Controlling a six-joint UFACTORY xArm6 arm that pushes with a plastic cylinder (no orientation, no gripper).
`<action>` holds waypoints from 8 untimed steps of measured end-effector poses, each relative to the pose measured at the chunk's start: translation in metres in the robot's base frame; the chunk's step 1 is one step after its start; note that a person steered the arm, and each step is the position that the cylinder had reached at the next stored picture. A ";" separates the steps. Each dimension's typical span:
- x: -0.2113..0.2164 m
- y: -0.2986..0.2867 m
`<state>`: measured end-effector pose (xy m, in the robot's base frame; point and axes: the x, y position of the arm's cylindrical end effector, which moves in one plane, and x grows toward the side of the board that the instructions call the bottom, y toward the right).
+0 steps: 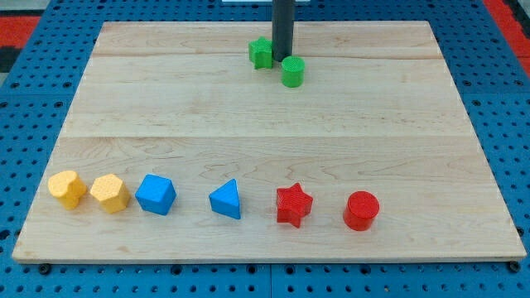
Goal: Place the green circle at the bottom right side
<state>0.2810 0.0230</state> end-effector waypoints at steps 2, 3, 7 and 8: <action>0.009 -0.004; 0.011 -0.031; 0.065 0.020; 0.075 0.021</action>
<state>0.3565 0.0439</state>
